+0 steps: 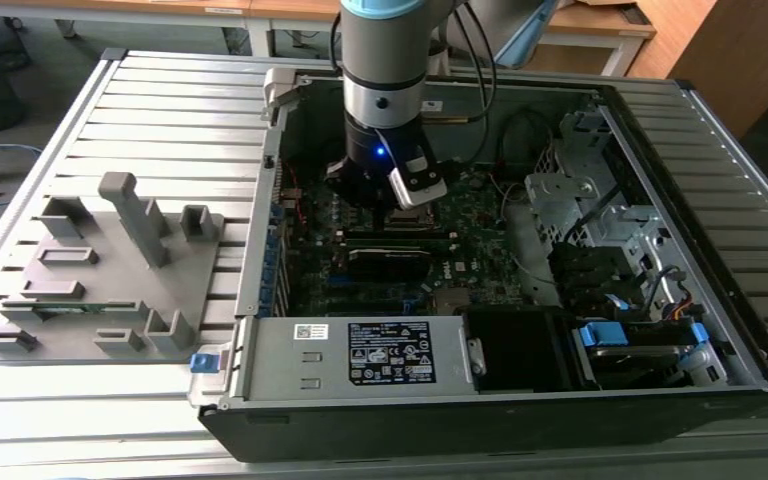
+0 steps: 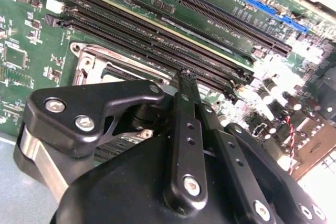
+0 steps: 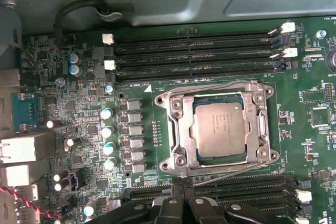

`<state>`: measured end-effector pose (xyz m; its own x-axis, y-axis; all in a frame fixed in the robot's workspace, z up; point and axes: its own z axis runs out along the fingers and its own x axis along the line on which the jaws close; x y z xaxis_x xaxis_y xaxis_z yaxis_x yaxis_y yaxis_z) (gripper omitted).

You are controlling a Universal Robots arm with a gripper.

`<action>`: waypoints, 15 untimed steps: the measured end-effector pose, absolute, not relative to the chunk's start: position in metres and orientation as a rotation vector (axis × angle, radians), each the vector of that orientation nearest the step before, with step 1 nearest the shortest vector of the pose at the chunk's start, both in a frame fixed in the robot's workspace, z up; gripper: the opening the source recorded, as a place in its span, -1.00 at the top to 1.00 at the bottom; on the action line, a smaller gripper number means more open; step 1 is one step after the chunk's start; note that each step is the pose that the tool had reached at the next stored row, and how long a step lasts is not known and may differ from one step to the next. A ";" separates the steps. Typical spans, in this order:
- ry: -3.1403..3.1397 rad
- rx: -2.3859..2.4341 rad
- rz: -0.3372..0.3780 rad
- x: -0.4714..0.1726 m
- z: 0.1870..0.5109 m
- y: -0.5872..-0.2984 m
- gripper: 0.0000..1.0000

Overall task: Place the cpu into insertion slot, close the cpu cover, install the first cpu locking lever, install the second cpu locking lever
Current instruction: 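Install the second cpu locking lever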

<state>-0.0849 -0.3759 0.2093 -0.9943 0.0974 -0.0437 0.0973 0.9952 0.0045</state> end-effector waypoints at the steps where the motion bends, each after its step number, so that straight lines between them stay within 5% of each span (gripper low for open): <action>1: 3.094 0.151 0.004 -0.085 0.209 -0.376 0.80; 15: 3.095 0.152 0.049 -0.085 0.207 -0.379 0.80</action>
